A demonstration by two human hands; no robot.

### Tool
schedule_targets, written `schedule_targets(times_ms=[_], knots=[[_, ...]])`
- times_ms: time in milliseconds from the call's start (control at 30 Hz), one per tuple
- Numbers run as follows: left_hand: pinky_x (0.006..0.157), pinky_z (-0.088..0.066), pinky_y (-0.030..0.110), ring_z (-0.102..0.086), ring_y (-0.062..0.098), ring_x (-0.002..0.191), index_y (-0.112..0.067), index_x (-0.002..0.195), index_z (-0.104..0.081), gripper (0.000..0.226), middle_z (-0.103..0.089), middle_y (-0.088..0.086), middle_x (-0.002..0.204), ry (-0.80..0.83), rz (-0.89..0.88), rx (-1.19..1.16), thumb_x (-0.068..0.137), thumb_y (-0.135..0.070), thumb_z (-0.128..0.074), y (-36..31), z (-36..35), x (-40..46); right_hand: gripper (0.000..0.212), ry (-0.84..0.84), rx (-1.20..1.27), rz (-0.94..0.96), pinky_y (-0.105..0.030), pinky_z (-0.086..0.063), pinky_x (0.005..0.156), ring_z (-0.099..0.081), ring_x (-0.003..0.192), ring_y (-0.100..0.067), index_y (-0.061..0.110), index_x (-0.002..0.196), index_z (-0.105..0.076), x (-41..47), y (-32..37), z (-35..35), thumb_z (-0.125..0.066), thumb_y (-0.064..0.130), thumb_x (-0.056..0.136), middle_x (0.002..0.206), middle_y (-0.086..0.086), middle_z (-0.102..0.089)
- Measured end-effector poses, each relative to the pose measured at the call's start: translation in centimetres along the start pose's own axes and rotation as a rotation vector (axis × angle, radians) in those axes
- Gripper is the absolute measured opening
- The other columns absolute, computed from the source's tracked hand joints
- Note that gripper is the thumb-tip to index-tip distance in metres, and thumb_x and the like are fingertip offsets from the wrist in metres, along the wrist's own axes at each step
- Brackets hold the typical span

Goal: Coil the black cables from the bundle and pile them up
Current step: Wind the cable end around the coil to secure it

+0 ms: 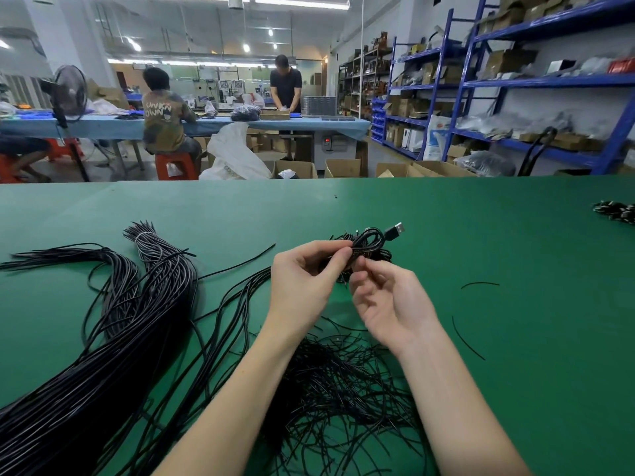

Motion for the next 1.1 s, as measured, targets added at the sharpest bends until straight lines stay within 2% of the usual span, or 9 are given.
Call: schedule_targets(times_ms=[133,333,433,500,633,767,833,967,1100], knots=[[0.083,-0.057,0.025,-0.075,0.020,0.090,-0.022,0.092,-0.081,0.017,-0.079,0.002,0.090,0.034,0.059,-0.053,0.087,-0.006,-0.075,0.5,-0.2,-0.1,0.010,0.010,-0.042,0.067,-0.016,-0.056,0.052,-0.070,0.061,-0.011,0.004,0.087,-0.064,0.0,1.1,0.5,-0.060,-0.002,0.093,0.074,-0.008,-0.071],[0.092,-0.057,0.031,-0.074,0.022,0.096,-0.016,0.093,-0.082,0.012,-0.078,0.007,0.094,0.044,0.186,-0.138,0.087,-0.008,-0.075,1.6,-0.4,-0.2,0.013,-0.007,-0.277,0.217,-0.020,-0.059,0.063,-0.076,0.075,-0.015,0.002,0.101,-0.071,0.1,2.4,0.4,-0.063,-0.004,0.092,0.087,-0.011,-0.078],[0.087,-0.057,0.026,-0.073,0.011,0.084,-0.015,0.097,-0.081,0.012,-0.078,0.001,0.084,0.081,0.204,-0.118,0.087,-0.011,-0.076,1.9,-0.5,-0.2,0.012,-0.055,-0.309,0.277,-0.021,-0.059,0.062,-0.076,0.071,-0.016,0.003,0.092,-0.073,-0.1,2.9,0.4,-0.066,-0.006,0.090,0.081,-0.011,-0.077],[0.088,-0.057,0.028,-0.070,0.008,0.077,-0.013,0.099,-0.080,0.015,-0.076,-0.002,0.077,0.112,0.241,-0.141,0.083,-0.012,-0.079,2.1,-0.6,-0.1,0.011,-0.071,-0.349,0.307,-0.021,-0.059,0.062,-0.076,0.071,-0.016,0.004,0.089,-0.074,-0.2,3.1,0.4,-0.068,-0.005,0.089,0.081,-0.011,-0.077],[0.080,-0.057,0.022,-0.074,0.017,0.087,-0.007,0.096,-0.080,0.026,-0.077,0.014,0.094,0.124,0.333,-0.258,0.072,-0.015,-0.082,2.6,-0.2,0.1,0.008,-0.063,-0.427,0.331,-0.020,-0.059,0.064,-0.075,0.070,-0.016,0.000,0.092,-0.074,-0.2,3.1,0.1,-0.070,-0.006,0.087,0.083,-0.014,-0.077],[0.077,-0.057,0.021,-0.075,0.022,0.089,-0.001,0.097,-0.077,0.016,-0.076,0.019,0.097,0.082,0.397,-0.296,0.081,0.001,-0.076,3.3,-0.1,-0.1,0.009,-0.046,-0.500,0.335,-0.020,-0.059,0.064,-0.077,0.074,-0.018,-0.002,0.093,-0.072,-0.3,3.1,0.1,-0.073,-0.007,0.086,0.083,-0.015,-0.078],[0.074,-0.058,0.020,-0.075,0.021,0.084,-0.001,0.095,-0.076,0.015,-0.076,0.020,0.094,0.050,0.458,-0.321,0.082,0.004,-0.075,4.0,-0.5,-0.6,0.007,-0.104,-0.615,0.400,-0.019,-0.059,0.062,-0.077,0.073,-0.019,0.003,0.089,-0.073,-0.6,3.7,0.4,-0.075,-0.003,0.087,0.077,-0.013,-0.078],[0.071,-0.058,0.019,-0.076,0.023,0.082,0.007,0.101,-0.071,0.023,-0.076,0.021,0.095,-0.052,0.578,-0.500,0.078,0.010,-0.071,4.9,-0.4,-0.9,0.011,-0.262,-1.105,0.658,-0.020,-0.059,0.056,-0.074,0.060,-0.007,0.020,0.077,-0.078,-1.5,5.5,0.4,-0.079,0.013,0.085,0.062,0.005,-0.074],[0.069,-0.059,0.019,-0.076,0.024,0.083,0.007,0.099,-0.070,0.036,-0.076,0.021,0.095,-0.090,0.611,-0.599,0.064,0.003,-0.076,4.9,-0.1,-0.8,0.012,-0.208,-1.147,0.685,-0.018,-0.056,0.050,-0.071,0.053,-0.009,0.021,0.076,-0.077,-1.5,5.2,0.0,-0.079,0.014,0.085,0.063,0.005,-0.073]])
Point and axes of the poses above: each hand's wrist, its own x-axis towards the middle knuckle, its own z-axis out of the back of the hand, y = z × x, the point moved 8 cm from there along x, towards the middle knuckle
